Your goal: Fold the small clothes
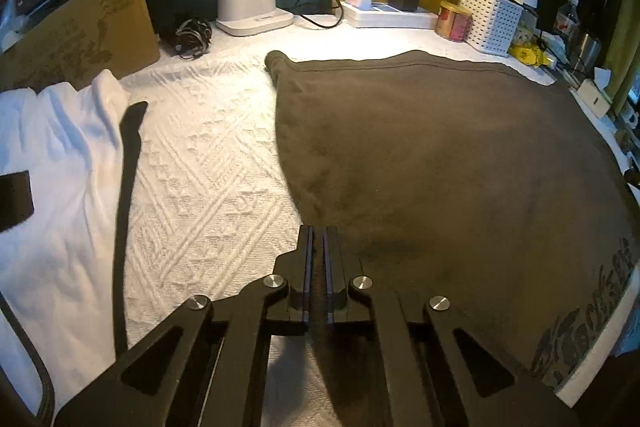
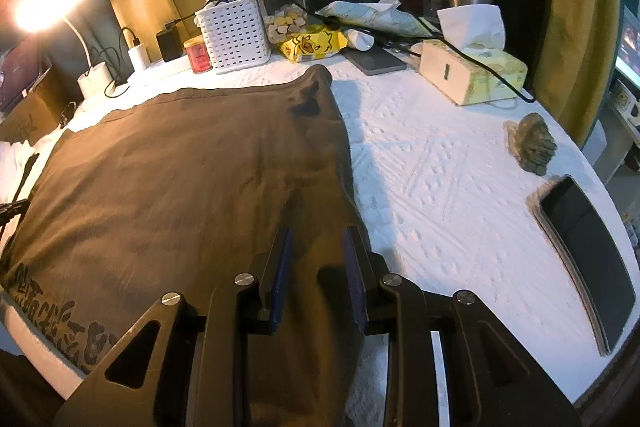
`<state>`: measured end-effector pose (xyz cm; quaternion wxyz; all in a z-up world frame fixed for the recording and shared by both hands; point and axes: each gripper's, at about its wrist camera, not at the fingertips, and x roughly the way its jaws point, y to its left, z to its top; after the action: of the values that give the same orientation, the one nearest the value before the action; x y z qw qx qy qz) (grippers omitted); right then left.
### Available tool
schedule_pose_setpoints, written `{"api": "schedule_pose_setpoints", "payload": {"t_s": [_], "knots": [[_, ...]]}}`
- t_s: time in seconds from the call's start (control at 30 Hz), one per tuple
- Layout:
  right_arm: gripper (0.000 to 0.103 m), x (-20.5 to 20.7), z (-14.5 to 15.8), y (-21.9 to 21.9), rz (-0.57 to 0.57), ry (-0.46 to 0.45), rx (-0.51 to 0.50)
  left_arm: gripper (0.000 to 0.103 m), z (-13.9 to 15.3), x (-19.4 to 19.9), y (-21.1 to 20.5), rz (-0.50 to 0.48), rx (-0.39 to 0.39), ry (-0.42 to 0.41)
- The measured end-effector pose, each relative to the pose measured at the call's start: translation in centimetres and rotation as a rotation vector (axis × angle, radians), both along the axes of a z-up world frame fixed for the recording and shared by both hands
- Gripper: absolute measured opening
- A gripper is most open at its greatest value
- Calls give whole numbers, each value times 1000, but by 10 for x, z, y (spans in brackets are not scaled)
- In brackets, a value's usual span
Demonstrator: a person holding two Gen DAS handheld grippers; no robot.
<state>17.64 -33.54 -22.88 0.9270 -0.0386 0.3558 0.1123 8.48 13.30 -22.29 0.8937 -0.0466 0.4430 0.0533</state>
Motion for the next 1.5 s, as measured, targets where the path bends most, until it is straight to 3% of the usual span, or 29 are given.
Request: {"api": "schedule_pose_setpoints", "payload": {"t_s": [0.37,0.47,0.53,0.77,0.8,0.87,0.9,0.93,1.1,1.23,1.37,1.43,1.47,1.5], "knots": [[29,13,-9,3,-5,26,-17,3,4,-6,7,51,-3,-8],[38,16,-14,0,-22,41,-38,3,6,-8,10,82,0,-5],[38,15,-15,-1,-20,38,-32,4,7,-9,12,96,-6,2],[38,10,-14,-2,-42,30,-29,6,16,-21,6,101,40,-3],[38,8,-14,-3,-45,27,-28,10,18,-22,4,99,46,-8],[38,4,-13,-4,-50,22,-25,40,21,-26,-1,95,48,-23],[39,3,-13,-5,-54,21,-22,64,24,-29,-2,95,38,-38],[40,1,-12,-7,-58,19,-20,74,27,-32,-4,100,18,-62],[43,-13,-12,-15,-64,15,-16,74,33,-37,-20,72,-18,-94],[43,-26,-12,-21,-75,7,-12,74,43,-42,-30,54,-125,-129],[44,-40,-11,-26,-79,-4,-12,74,51,-47,-46,16,-114,-157],[51,-48,-11,-26,-79,-7,-8,74,52,-50,-53,-2,-112,-162],[66,-52,-11,-27,-78,-9,-3,74,51,-52,-57,-10,-107,-163],[75,-56,-11,-27,-75,-11,1,74,51,-54,-60,-17,-104,-163]]}}
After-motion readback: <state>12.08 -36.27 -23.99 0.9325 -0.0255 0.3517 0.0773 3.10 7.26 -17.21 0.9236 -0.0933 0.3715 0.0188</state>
